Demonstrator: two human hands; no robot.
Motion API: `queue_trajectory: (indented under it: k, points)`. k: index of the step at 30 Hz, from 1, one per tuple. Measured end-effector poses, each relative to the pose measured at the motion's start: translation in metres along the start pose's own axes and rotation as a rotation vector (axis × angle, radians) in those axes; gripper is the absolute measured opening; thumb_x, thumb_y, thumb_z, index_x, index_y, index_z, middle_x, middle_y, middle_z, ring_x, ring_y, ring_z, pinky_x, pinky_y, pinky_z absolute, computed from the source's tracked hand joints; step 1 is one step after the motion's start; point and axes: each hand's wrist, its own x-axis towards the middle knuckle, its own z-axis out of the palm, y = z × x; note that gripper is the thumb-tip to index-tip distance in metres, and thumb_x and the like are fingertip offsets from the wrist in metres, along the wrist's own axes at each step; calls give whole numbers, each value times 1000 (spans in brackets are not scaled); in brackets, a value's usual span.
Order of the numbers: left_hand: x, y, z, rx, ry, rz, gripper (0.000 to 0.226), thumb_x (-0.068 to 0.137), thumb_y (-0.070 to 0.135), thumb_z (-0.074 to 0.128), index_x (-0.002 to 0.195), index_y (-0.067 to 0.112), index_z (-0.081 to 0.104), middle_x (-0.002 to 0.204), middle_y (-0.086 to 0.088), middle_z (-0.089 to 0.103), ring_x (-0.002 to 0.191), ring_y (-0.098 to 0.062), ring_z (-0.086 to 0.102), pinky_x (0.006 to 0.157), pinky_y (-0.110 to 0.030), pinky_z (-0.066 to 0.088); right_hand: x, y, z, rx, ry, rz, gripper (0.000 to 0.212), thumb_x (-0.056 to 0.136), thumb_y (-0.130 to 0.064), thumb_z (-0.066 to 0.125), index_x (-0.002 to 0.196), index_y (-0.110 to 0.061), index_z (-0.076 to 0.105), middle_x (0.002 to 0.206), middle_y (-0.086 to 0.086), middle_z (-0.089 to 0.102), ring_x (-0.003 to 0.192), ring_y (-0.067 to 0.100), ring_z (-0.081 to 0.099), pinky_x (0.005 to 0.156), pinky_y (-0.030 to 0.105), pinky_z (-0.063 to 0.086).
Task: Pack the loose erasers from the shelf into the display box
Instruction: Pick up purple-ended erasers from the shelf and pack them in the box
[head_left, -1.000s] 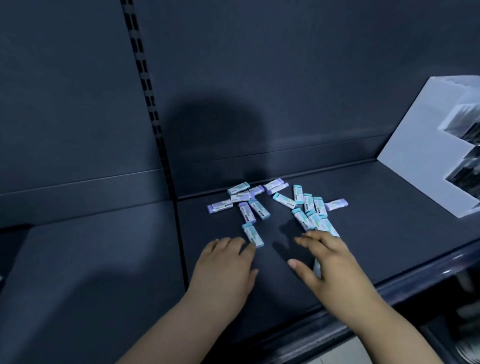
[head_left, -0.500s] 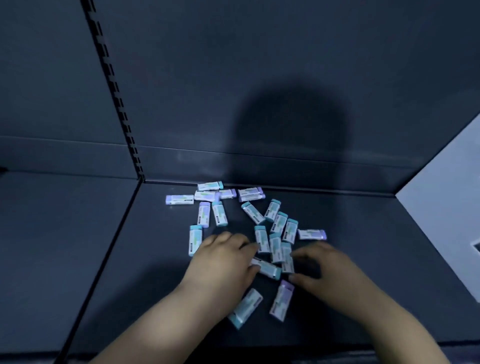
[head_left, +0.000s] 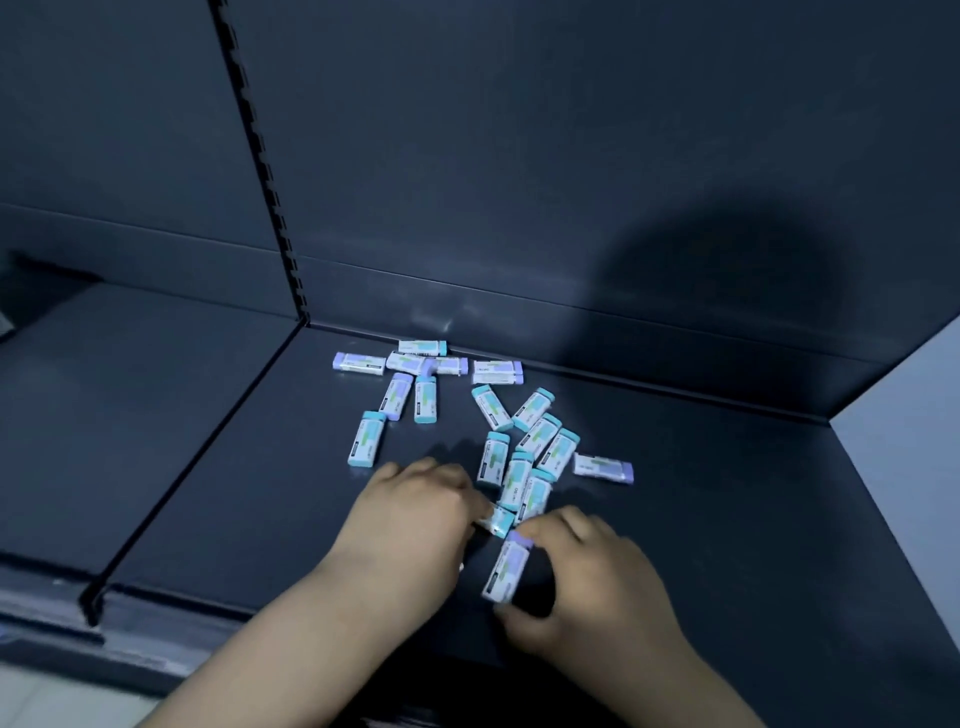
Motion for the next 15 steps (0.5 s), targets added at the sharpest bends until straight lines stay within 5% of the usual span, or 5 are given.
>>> queue_trajectory:
  k: [5, 9, 15]
  points:
    - [-4, 1, 0, -21, 5, -27, 33, 91, 28, 46, 121, 36, 54, 120, 15, 54, 115, -12, 44, 92, -27, 33, 1, 7, -11, 584, 2, 174, 47, 59, -47, 73, 101, -41, 55, 101, -19, 56, 89, -3, 50, 78, 6, 37]
    - [-6, 7, -4, -78, 21, -24, 37, 91, 35, 39, 127, 38, 48, 120, 15, 54, 117, -13, 44, 91, -27, 33, 2, 8, -21, 945, -14, 189, 36, 65, -32, 76, 98, -40, 64, 101, -7, 66, 89, 9, 59, 89, 35, 45]
    - [-5, 20, -10, -320, 10, -26, 72, 80, 57, 57, 143, 40, 25, 129, 21, 47, 121, -3, 38, 100, -21, 31, 1, 8, -24, 994, -16, 108, 46, 60, -31, 70, 105, -34, 62, 101, -10, 67, 95, 13, 59, 90, 46, 44]
